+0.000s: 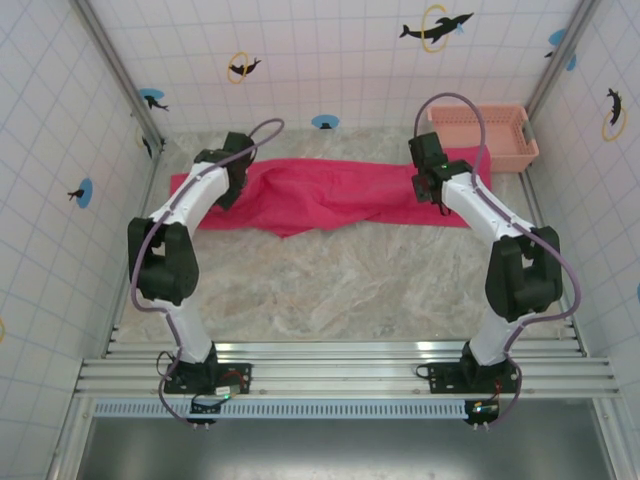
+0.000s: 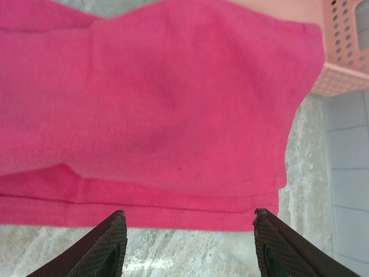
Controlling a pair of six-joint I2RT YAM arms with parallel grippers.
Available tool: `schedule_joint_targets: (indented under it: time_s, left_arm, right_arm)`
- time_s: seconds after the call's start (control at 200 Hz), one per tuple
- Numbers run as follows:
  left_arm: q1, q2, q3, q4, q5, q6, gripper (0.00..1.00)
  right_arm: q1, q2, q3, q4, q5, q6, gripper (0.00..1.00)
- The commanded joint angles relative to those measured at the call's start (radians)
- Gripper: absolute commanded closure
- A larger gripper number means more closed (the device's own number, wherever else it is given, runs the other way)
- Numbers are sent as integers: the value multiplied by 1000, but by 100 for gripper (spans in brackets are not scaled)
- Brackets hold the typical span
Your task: Roll up the long pants
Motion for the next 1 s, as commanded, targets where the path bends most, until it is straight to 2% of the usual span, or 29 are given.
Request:
schedule_joint_targets:
  time_s: [0.0,0.18,0.35,0.525,0.791,0.811,0.836,0.846,0.916,0.996]
  left_arm:
    - [61,58,129,-45,-30,43,100]
    - [138,248,405,-116,3,61,100]
    - [172,446,616,-166,6,75,100]
    - [224,581,684,-123,19,65,100]
    - [279,658,713,-16,0,78,100]
    - [282,663,715,-4,3,87,90]
    - [284,668,721,4,2,96,69]
    - [285,671,726,6,-1,98,64]
    - [287,689,763,-2,-6,113,50]
    - [287,657,747,-25,13,80,17]
  right_arm:
    - [4,-61,-47,-6,10,32,39]
    - [-1,-83,-92,-36,31,45,38]
    - [-36,-92,-109,-83,40,52,35]
    - [-140,-128,-131,-98,-33,84,32]
    - [-288,-90,-69,-125,-133,128,30]
    - [-295,-82,-65,-127,-140,133,30]
    - [-306,-70,-60,-130,-149,140,30]
    - [-311,-64,-57,-131,-156,143,30]
    - [-327,-24,-38,-148,-184,157,30]
    - [-320,9,-29,-147,-204,168,30]
